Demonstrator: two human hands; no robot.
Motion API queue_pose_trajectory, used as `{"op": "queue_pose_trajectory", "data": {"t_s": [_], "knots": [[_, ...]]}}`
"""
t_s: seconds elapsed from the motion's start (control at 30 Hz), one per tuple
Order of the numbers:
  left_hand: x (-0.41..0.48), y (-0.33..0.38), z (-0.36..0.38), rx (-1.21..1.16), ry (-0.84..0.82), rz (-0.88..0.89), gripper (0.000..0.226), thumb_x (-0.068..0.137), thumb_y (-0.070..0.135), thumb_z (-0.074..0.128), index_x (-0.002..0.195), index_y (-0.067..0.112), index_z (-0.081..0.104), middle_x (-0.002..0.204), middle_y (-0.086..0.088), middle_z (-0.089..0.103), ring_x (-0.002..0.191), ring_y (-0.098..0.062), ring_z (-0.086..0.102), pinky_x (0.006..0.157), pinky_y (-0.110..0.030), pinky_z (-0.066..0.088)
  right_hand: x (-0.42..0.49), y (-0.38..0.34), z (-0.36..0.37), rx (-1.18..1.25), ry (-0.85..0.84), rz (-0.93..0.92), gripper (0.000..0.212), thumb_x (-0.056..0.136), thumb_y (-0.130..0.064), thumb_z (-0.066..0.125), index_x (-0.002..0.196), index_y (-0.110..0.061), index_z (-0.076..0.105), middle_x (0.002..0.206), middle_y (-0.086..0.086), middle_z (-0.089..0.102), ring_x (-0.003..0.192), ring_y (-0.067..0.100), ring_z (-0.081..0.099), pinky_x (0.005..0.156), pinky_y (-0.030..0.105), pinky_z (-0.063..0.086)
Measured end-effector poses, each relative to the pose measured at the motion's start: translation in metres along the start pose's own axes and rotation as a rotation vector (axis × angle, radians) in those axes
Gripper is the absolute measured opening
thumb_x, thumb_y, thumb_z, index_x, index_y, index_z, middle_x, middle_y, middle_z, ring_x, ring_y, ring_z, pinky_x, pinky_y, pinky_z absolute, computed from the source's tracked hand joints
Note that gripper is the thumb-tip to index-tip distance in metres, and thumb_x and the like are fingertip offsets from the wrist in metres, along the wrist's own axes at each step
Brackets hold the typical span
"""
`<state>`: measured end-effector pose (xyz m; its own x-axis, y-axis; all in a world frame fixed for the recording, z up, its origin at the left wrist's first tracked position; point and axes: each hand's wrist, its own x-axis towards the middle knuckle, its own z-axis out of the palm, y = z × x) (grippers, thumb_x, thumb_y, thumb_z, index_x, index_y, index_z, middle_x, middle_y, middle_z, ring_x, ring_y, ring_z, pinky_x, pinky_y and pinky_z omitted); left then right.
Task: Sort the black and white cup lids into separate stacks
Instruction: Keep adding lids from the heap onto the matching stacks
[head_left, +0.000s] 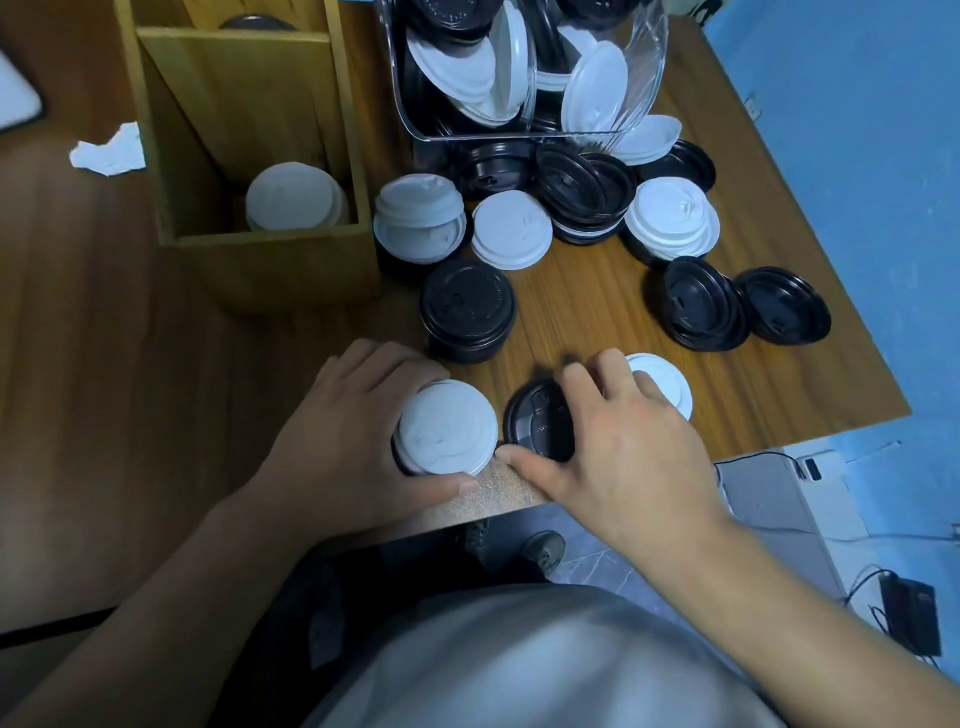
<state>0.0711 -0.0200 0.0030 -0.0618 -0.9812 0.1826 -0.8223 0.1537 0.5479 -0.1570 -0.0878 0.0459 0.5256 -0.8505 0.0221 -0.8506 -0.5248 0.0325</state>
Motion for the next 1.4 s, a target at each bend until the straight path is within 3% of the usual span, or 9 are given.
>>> {"op": "queue_pose_trajectory", "data": {"t_s": [0.2,0.3,0.47,0.63,0.83,1.03,1.17,1.27,1.4], "knots": [[0.001,-0.002,0.000,-0.007,0.017,-0.005,0.081,0.059,0.068,0.085,0.117,0.015,0.065,0.115,0.004,0.061,0.105,-0.020,0.054,0.089,-0.046,0.048,0.002,0.005,0.009,-0.013,0.046,-0.038,0.082,0.080,-0.077,0.057,0.123,-0.007,0.065,0.101,0.008,0.057,0.084,0.030,0.061,0.057,0.037,0.053],[0.000,-0.003,0.000,-0.022,0.032,-0.003,0.080,0.060,0.066,0.085,0.118,0.014,0.065,0.116,0.004,0.060,0.106,-0.018,0.053,0.093,-0.038,0.047,-0.001,0.015,0.015,0.074,0.030,-0.104,0.084,0.085,-0.071,0.056,0.141,-0.010,0.056,0.127,0.006,0.060,0.103,0.030,0.064,0.077,0.040,0.058],[0.001,-0.003,0.000,-0.020,0.021,-0.005,0.082,0.061,0.067,0.085,0.119,0.012,0.066,0.117,0.002,0.061,0.106,-0.019,0.053,0.094,-0.037,0.046,-0.004,0.022,0.022,0.403,-0.017,-0.137,0.074,0.087,-0.059,0.064,0.145,-0.015,0.052,0.150,0.002,0.049,0.132,0.024,0.053,0.109,0.039,0.046],[0.001,-0.002,-0.001,-0.021,0.012,-0.013,0.081,0.061,0.066,0.085,0.120,0.014,0.066,0.117,0.004,0.060,0.106,-0.019,0.053,0.093,-0.038,0.047,-0.004,0.014,0.031,0.412,0.016,-0.141,0.067,0.095,-0.053,0.060,0.147,-0.012,0.047,0.155,0.008,0.043,0.143,0.026,0.044,0.111,0.042,0.046],[0.001,-0.002,-0.001,-0.026,0.005,-0.019,0.081,0.062,0.067,0.084,0.120,0.014,0.065,0.117,0.004,0.060,0.106,-0.018,0.052,0.093,-0.035,0.046,-0.003,0.014,0.028,0.480,0.041,-0.086,0.064,0.097,-0.056,0.056,0.143,-0.012,0.049,0.153,0.007,0.047,0.141,0.022,0.045,0.116,0.026,0.031],[0.001,-0.002,-0.001,-0.027,0.012,-0.017,0.079,0.062,0.065,0.084,0.119,0.015,0.066,0.116,0.005,0.060,0.106,-0.018,0.052,0.093,-0.036,0.046,0.002,0.014,0.025,0.370,0.035,-0.067,0.069,0.091,-0.064,0.060,0.139,-0.014,0.053,0.138,0.002,0.052,0.125,0.023,0.054,0.099,0.033,0.047],[0.000,-0.002,-0.001,-0.031,0.011,-0.018,0.079,0.062,0.066,0.084,0.120,0.015,0.065,0.117,0.004,0.060,0.107,-0.019,0.052,0.094,-0.036,0.046,0.004,0.014,0.016,0.424,0.075,-0.066,0.065,0.094,-0.062,0.059,0.137,-0.014,0.054,0.134,0.000,0.055,0.122,0.020,0.056,0.096,0.027,0.046],[0.000,-0.002,-0.001,-0.033,0.003,-0.021,0.080,0.063,0.068,0.083,0.120,0.015,0.065,0.117,0.005,0.059,0.107,-0.019,0.052,0.095,-0.037,0.046,0.004,0.019,0.005,0.557,0.121,0.015,0.059,0.091,-0.059,0.059,0.133,-0.019,0.054,0.128,-0.005,0.060,0.117,0.012,0.057,0.096,0.019,0.041],[0.000,-0.003,-0.001,-0.033,-0.006,-0.021,0.079,0.063,0.069,0.082,0.120,0.017,0.065,0.117,0.006,0.059,0.107,-0.018,0.052,0.095,-0.037,0.046,0.007,0.025,-0.012,0.949,0.152,0.225,0.038,0.089,-0.053,0.060,0.122,-0.035,0.056,0.113,-0.019,0.067,0.107,0.001,0.064,0.089,0.022,0.051]]}}
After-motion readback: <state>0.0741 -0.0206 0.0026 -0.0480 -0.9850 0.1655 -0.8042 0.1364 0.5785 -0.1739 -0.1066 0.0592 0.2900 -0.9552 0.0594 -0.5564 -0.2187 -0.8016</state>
